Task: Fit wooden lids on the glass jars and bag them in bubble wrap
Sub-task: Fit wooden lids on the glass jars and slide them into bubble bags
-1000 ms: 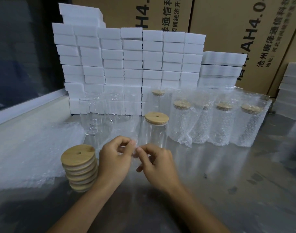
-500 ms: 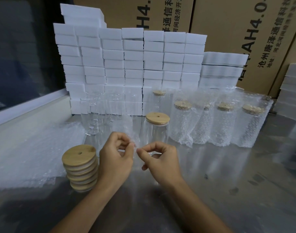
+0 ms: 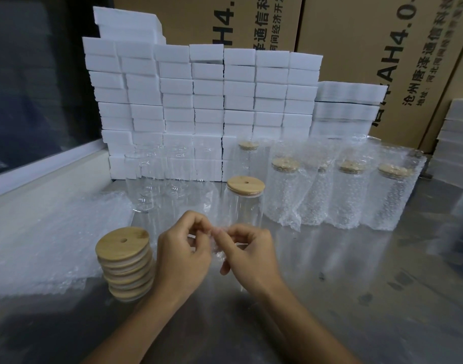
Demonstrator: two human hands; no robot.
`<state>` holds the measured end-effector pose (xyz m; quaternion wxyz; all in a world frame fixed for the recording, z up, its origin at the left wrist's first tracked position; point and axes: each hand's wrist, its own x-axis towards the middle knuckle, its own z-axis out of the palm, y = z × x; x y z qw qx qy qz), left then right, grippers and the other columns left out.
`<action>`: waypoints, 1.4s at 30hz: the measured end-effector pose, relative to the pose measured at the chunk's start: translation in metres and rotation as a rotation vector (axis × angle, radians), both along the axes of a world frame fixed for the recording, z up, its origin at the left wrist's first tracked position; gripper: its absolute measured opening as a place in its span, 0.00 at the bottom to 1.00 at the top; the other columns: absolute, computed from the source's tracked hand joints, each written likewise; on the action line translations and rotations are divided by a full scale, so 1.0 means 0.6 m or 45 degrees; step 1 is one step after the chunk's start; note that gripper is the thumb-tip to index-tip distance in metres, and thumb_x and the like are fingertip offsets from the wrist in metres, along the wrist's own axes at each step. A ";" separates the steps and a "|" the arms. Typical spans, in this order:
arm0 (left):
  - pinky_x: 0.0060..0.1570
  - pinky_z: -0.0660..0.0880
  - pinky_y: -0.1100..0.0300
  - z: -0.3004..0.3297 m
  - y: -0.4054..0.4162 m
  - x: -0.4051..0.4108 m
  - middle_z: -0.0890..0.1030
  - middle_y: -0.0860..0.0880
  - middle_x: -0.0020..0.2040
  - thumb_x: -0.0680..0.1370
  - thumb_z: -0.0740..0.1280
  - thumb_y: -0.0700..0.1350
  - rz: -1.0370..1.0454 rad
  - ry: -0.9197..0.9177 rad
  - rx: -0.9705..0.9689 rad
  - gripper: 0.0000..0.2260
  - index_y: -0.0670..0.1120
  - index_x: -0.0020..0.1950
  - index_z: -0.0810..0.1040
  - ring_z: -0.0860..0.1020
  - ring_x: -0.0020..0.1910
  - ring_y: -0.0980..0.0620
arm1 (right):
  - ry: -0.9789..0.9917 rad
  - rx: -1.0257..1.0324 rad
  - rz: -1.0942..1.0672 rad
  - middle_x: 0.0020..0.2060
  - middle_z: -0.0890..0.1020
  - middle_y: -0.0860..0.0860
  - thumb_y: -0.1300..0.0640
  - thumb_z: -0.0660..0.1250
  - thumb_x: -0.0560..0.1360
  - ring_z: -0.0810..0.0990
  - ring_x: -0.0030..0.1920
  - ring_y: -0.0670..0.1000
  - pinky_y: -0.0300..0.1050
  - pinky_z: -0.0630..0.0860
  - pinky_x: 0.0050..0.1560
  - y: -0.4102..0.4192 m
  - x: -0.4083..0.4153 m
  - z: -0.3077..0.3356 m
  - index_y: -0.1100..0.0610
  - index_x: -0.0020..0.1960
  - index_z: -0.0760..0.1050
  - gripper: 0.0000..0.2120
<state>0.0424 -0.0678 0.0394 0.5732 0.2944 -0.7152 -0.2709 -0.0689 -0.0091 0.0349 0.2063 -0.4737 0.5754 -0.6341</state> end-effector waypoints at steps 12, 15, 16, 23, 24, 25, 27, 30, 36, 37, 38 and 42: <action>0.35 0.78 0.52 0.009 -0.001 0.006 0.79 0.56 0.38 0.70 0.69 0.28 0.184 -0.058 -0.126 0.13 0.46 0.37 0.79 0.79 0.33 0.57 | 0.210 -0.485 -0.636 0.41 0.76 0.42 0.41 0.68 0.74 0.76 0.41 0.46 0.33 0.70 0.42 0.006 -0.008 0.007 0.45 0.48 0.72 0.10; 0.42 0.78 0.56 0.001 -0.002 0.006 0.82 0.54 0.43 0.68 0.64 0.24 0.198 -0.156 -0.191 0.16 0.44 0.37 0.83 0.81 0.42 0.56 | 0.226 -0.404 -0.631 0.58 0.71 0.38 0.37 0.69 0.71 0.73 0.60 0.44 0.32 0.68 0.57 0.003 -0.028 -0.003 0.42 0.63 0.65 0.25; 0.45 0.79 0.57 -0.001 -0.001 0.006 0.83 0.52 0.45 0.69 0.64 0.24 0.207 -0.213 -0.188 0.16 0.43 0.39 0.85 0.82 0.45 0.53 | 0.230 -0.345 -0.578 0.62 0.70 0.37 0.35 0.69 0.70 0.71 0.64 0.42 0.32 0.67 0.62 0.003 -0.034 -0.009 0.42 0.68 0.63 0.31; 0.63 0.74 0.52 0.000 0.010 0.011 0.80 0.52 0.63 0.73 0.64 0.34 0.178 -0.533 -0.015 0.20 0.48 0.62 0.81 0.77 0.64 0.50 | 0.138 0.085 -0.179 0.65 0.74 0.42 0.46 0.79 0.69 0.74 0.65 0.43 0.20 0.70 0.48 -0.025 -0.070 -0.054 0.45 0.78 0.56 0.45; 0.64 0.74 0.53 0.000 0.010 0.011 0.79 0.52 0.64 0.73 0.64 0.34 0.163 -0.546 -0.001 0.21 0.49 0.64 0.80 0.76 0.65 0.50 | 0.143 0.107 -0.202 0.63 0.75 0.42 0.46 0.80 0.68 0.75 0.63 0.43 0.23 0.71 0.47 -0.029 -0.073 -0.056 0.45 0.75 0.61 0.42; 0.65 0.73 0.54 0.000 0.010 0.011 0.79 0.52 0.65 0.73 0.63 0.34 0.155 -0.553 0.015 0.22 0.49 0.65 0.79 0.76 0.66 0.51 | 0.139 0.118 -0.233 0.61 0.76 0.42 0.46 0.81 0.67 0.76 0.60 0.43 0.26 0.72 0.46 -0.031 -0.073 -0.055 0.45 0.71 0.64 0.39; 0.65 0.73 0.54 0.003 0.009 0.010 0.79 0.53 0.65 0.73 0.63 0.35 0.163 -0.537 0.058 0.22 0.50 0.64 0.80 0.77 0.64 0.51 | 0.097 0.104 -0.276 0.58 0.77 0.44 0.45 0.82 0.65 0.77 0.55 0.41 0.31 0.72 0.47 -0.029 -0.071 -0.050 0.44 0.66 0.68 0.36; 0.59 0.76 0.57 0.004 0.006 0.008 0.83 0.53 0.59 0.74 0.68 0.39 0.205 -0.452 0.056 0.15 0.51 0.59 0.83 0.82 0.55 0.48 | -0.091 -0.035 -0.265 0.55 0.80 0.45 0.39 0.79 0.61 0.81 0.51 0.40 0.33 0.77 0.46 -0.012 -0.058 -0.025 0.40 0.59 0.71 0.31; 0.43 0.70 0.62 -0.004 -0.002 0.006 0.84 0.49 0.52 0.70 0.71 0.35 0.209 -0.482 -0.014 0.21 0.50 0.61 0.80 0.81 0.48 0.44 | -0.662 -0.317 0.278 0.43 0.86 0.58 0.37 0.73 0.62 0.85 0.43 0.56 0.51 0.81 0.46 0.015 0.004 0.047 0.56 0.49 0.78 0.26; 0.43 0.70 0.63 -0.005 -0.001 0.004 0.83 0.50 0.51 0.70 0.71 0.36 0.204 -0.481 0.004 0.20 0.52 0.59 0.80 0.81 0.49 0.47 | -0.716 -0.278 0.384 0.45 0.86 0.61 0.35 0.73 0.62 0.85 0.44 0.58 0.53 0.81 0.49 0.018 0.017 0.053 0.55 0.47 0.81 0.25; 0.43 0.70 0.62 -0.007 0.001 0.002 0.83 0.51 0.47 0.70 0.72 0.37 0.198 -0.464 0.033 0.17 0.53 0.55 0.79 0.81 0.48 0.48 | -0.758 -0.241 0.467 0.47 0.86 0.62 0.34 0.73 0.63 0.86 0.46 0.58 0.53 0.81 0.52 0.019 0.029 0.055 0.54 0.45 0.84 0.24; 0.46 0.73 0.60 -0.019 -0.005 -0.006 0.80 0.50 0.54 0.71 0.73 0.42 0.156 -0.382 0.023 0.14 0.51 0.54 0.76 0.80 0.52 0.53 | -1.001 -0.166 0.535 0.49 0.85 0.61 0.36 0.67 0.68 0.85 0.50 0.57 0.54 0.79 0.60 0.018 0.054 0.052 0.62 0.49 0.84 0.30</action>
